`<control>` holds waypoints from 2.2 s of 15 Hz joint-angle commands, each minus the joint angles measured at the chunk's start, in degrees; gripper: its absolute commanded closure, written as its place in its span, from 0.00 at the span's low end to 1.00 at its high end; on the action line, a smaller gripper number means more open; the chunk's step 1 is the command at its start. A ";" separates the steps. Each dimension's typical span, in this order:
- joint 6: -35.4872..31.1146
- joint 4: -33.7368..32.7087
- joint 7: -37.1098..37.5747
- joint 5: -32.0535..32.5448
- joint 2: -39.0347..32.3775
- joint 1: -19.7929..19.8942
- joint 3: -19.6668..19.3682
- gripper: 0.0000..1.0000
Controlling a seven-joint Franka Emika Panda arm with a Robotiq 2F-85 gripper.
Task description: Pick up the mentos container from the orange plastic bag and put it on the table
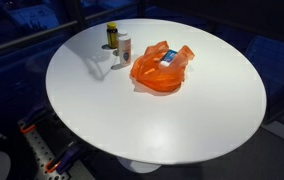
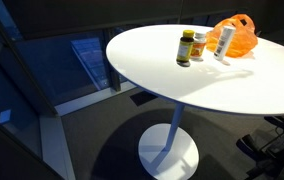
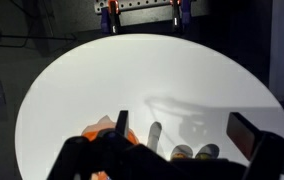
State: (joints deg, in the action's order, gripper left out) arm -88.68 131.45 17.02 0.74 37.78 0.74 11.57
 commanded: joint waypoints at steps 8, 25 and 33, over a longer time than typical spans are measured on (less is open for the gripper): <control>-6.61 -18.18 -3.08 9.41 -19.11 1.91 -6.42 0.00; -14.08 -25.59 -5.52 12.98 -36.90 5.92 -16.79 0.00; -14.36 -25.54 -4.35 12.24 -37.76 5.75 -17.58 0.00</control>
State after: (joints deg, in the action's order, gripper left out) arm -103.25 106.11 12.73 13.01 0.08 6.63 -5.86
